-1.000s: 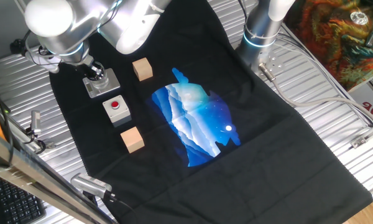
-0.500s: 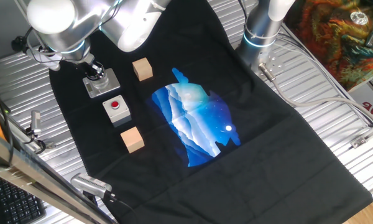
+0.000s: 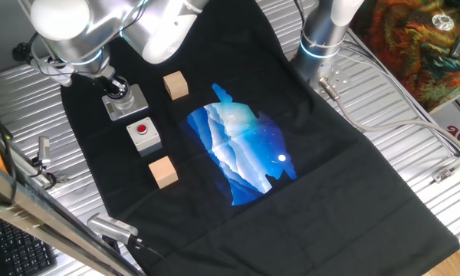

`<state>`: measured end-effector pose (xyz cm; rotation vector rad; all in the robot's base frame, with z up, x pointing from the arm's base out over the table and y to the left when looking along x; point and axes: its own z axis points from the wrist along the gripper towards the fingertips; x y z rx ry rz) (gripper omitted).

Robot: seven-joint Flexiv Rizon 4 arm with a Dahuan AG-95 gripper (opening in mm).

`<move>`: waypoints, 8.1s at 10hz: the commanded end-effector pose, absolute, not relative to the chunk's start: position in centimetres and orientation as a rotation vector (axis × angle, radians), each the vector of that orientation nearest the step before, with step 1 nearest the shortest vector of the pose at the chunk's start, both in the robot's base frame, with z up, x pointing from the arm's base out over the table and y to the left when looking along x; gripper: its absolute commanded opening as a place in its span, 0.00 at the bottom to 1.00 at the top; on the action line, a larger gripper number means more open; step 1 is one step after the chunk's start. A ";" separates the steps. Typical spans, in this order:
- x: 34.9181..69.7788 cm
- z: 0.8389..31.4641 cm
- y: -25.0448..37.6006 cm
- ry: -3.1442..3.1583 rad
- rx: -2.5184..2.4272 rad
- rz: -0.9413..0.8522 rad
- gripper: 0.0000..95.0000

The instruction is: Screw the lid onto the jar

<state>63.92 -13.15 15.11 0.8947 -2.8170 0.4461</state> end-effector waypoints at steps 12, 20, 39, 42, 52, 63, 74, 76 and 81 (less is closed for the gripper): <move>63.4 17.8 -13.5 -2.931 0.876 0.333 0.00; 62.3 19.1 -14.9 -3.043 0.883 0.209 0.00; 61.8 18.9 -16.0 -3.154 0.914 -0.015 0.00; 61.7 18.6 -16.4 -3.162 0.928 -0.034 0.00; 62.1 17.8 -16.7 -3.166 0.975 -0.053 0.00; 62.1 17.9 -16.7 -3.176 0.989 -0.078 0.00; 62.1 17.9 -16.7 -3.156 1.144 -0.028 0.00; 62.1 17.9 -16.7 -3.162 1.231 0.015 0.00; 62.1 17.9 -16.7 -3.161 1.233 -0.002 0.00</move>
